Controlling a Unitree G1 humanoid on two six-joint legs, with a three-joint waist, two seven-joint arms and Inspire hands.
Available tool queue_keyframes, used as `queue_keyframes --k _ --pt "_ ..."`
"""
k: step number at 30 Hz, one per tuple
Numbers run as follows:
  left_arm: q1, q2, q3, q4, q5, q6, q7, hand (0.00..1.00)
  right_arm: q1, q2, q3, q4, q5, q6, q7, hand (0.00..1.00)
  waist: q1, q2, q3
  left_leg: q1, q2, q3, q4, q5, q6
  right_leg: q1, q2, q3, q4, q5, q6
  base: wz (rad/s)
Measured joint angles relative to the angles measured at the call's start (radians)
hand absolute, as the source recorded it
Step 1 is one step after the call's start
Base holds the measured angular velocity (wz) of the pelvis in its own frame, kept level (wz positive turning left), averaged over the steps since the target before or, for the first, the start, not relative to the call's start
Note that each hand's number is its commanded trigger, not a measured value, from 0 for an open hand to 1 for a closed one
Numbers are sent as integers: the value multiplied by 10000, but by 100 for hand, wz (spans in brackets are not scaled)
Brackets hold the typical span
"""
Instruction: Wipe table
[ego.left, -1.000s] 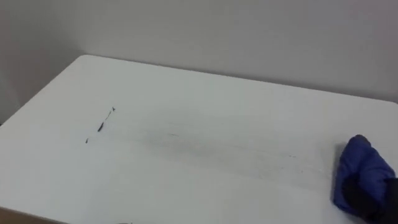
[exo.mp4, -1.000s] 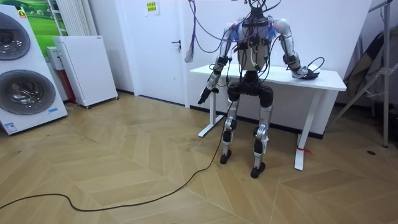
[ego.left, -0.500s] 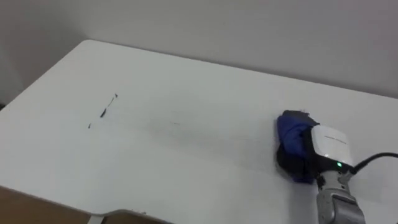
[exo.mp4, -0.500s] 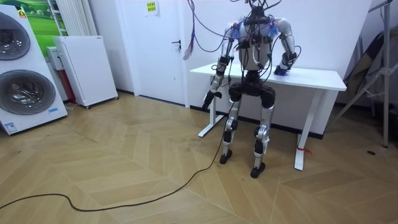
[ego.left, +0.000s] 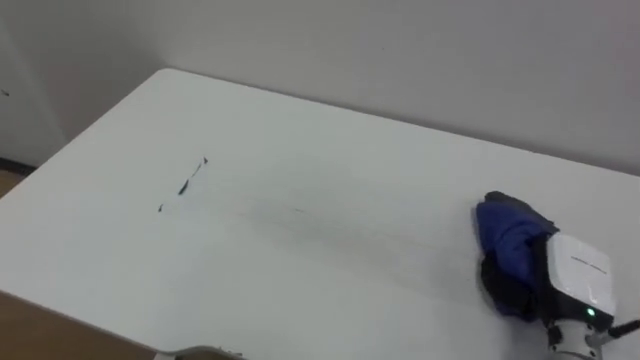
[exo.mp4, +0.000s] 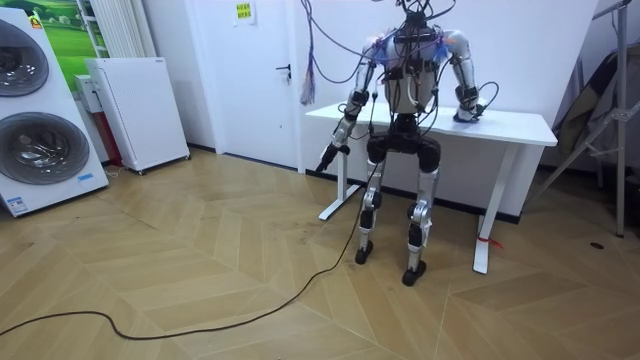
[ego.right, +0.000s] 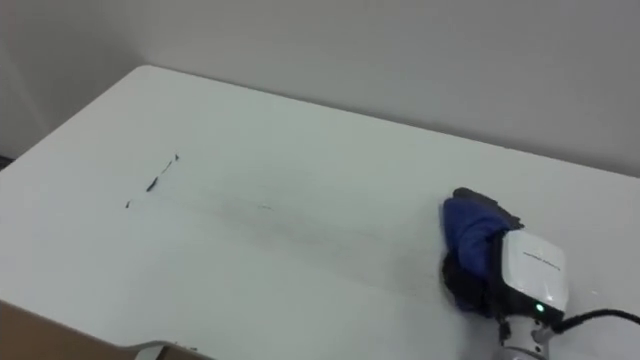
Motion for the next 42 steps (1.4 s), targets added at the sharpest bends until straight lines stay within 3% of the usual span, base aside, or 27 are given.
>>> queue_keyframes --k 6,11,17,20,26,28,34,37,42 --pt "-134 -337 -141 14 -48 -97 44 0 -12 37 -41 327 673 26 56 0 7 11 7 167 41 74 -8 2 12 89 31 171 51 1 -2 -6" --pt "-331 -541 -237 61 -596 -267 246 0 -71 94 -13 -389 1000 346 578 0 -2 -22 88 303 59 90 -185 4 7 -1 88 460 38 14 -27 -17" --pt "-547 -572 -234 60 -968 -295 276 0 -170 98 25 -1256 1443 436 993 0 -222 -53 339 165 60 222 -295 4 12 -286 84 626 57 16 -30 -11" --pt "-627 -574 -234 59 -989 -344 270 0 -148 94 -14 -1848 1646 457 1290 0 -355 -114 365 27 68 345 -376 17 29 -555 86 818 106 17 -31 -13" --pt "-737 -578 -234 61 -994 -624 252 0 -12 94 -275 -2921 2296 438 1980 0 -646 -191 358 -130 91 661 -360 15 35 -869 66 932 242 20 -34 -12" --pt "-739 -569 -229 61 -1001 -687 247 0 -9 91 -328 -3301 2295 439 2110 0 -724 -154 369 -82 91 745 -361 15 35 -874 67 1121 223 20 -34 -11" --pt "-829 -567 -188 58 -993 -882 236 0 -13 36 -886 -4364 2881 282 2087 0 -791 -47 355 53 106 766 -386 15 35 -869 71 1116 220 20 -33 -1" --pt "-850 -570 58 59 -982 -935 219 0 -23 32 -1522 -4819 2878 94 2084 0 -837 -93 346 35 115 767 -524 23 49 -883 83 1125 243 19 -32 0" --pt "-622 -570 647 269 -998 -1021 187 0 -130 -416 -2932 -4970 3756 -79 1937 0 -1038 -395 332 -33 131 802 -532 24 53 -1034 98 1177 297 20 -33 -4"
